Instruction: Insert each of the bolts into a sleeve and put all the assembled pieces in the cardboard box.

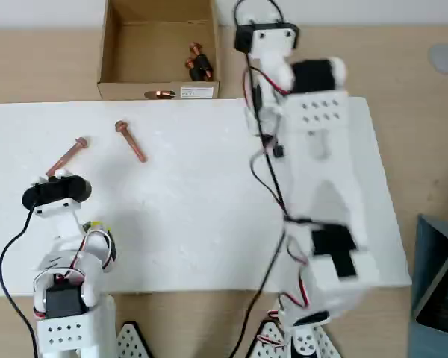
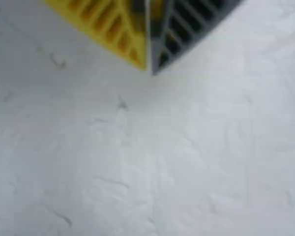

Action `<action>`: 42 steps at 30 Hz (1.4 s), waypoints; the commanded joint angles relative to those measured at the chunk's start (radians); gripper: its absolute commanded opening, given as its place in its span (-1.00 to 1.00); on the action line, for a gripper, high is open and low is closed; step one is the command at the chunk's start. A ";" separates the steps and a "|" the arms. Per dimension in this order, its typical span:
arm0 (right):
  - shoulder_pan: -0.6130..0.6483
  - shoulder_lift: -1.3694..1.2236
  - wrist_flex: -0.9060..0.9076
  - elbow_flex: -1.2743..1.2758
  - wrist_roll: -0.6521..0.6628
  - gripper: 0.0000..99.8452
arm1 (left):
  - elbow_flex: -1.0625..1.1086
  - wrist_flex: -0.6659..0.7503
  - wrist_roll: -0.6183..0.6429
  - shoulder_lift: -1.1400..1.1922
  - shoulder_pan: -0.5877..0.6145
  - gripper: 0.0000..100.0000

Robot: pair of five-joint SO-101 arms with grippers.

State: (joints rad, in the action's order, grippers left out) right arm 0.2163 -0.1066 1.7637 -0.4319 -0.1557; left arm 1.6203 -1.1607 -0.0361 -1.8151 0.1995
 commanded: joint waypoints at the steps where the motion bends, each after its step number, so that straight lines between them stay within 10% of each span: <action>1: -0.058 0.228 0.021 0.128 0.008 -0.98 | -0.006 0.006 0.000 -0.007 0.006 -0.99; 23: -0.188 1.162 -0.279 0.997 0.008 -0.98 | -0.334 -0.126 -0.005 0.031 0.011 -0.99; 42: -0.188 1.531 -0.453 1.446 0.009 -0.98 | -1.088 -0.178 -0.157 1.056 0.069 -0.99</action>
State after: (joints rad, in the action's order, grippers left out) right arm 0.0476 1.3663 1.3387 0.9920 -0.1557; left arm 0.6736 -1.3234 -0.1511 -0.8930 0.2317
